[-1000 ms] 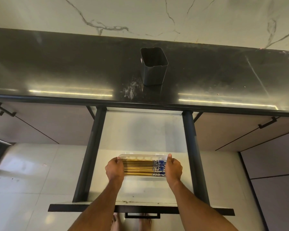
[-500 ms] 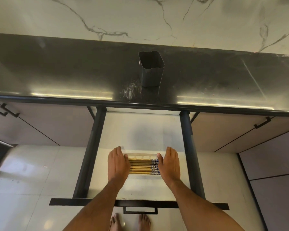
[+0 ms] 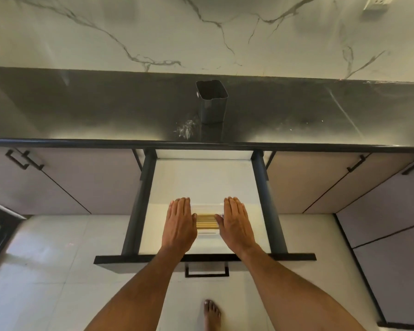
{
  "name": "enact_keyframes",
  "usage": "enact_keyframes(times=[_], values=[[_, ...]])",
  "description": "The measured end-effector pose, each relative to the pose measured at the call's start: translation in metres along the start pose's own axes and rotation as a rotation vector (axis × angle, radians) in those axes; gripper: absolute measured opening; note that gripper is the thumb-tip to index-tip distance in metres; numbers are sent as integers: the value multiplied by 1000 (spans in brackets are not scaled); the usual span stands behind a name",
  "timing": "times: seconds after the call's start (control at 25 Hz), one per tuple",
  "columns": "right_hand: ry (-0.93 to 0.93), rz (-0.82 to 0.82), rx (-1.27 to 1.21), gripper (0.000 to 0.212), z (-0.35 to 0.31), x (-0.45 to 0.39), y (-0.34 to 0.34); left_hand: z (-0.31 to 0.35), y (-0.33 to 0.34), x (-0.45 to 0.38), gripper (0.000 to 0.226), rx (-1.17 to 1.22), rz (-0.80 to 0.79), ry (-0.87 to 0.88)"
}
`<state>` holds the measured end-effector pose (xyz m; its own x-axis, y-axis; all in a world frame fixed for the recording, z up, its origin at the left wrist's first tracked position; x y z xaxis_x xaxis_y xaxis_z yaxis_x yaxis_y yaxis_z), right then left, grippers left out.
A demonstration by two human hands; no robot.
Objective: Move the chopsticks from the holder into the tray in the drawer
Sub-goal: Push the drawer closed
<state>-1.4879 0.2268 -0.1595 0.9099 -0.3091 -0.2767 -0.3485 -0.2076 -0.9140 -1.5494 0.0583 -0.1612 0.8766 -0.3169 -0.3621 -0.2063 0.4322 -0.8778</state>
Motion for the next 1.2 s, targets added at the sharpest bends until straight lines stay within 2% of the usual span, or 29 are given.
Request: enact_keyframes(times=[0.12, 0.4, 0.72, 0.96, 1.2], values=[[-29, 61, 23, 64, -13, 33, -19, 6, -21, 30, 49, 1, 8, 68], [-46, 51, 44, 63, -48, 123, -54, 8, -62, 125, 48, -29, 7, 119], [-147, 85, 28, 52, -47, 195, -45, 16, -54, 188, 47, 21, -54, 148], [-217, -57, 17, 43, -40, 212, -6, 5, -22, 209, 45, -53, -203, 183], [-218, -284, 163, 52, -28, 180, 31, 2, 9, 186, 57, -56, -272, 254]])
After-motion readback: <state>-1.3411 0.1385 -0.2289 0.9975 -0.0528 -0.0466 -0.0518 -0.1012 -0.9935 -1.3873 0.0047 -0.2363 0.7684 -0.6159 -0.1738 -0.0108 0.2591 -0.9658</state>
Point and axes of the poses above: each hand's wrist, its own x-axis away from the middle knuckle, its own y-axis out of the palm, z = x × y, the point moved 4 cm from there along -x, towards the middle knuckle, and after that the axes turned 14 degrees about z, right-handed, at the moved point
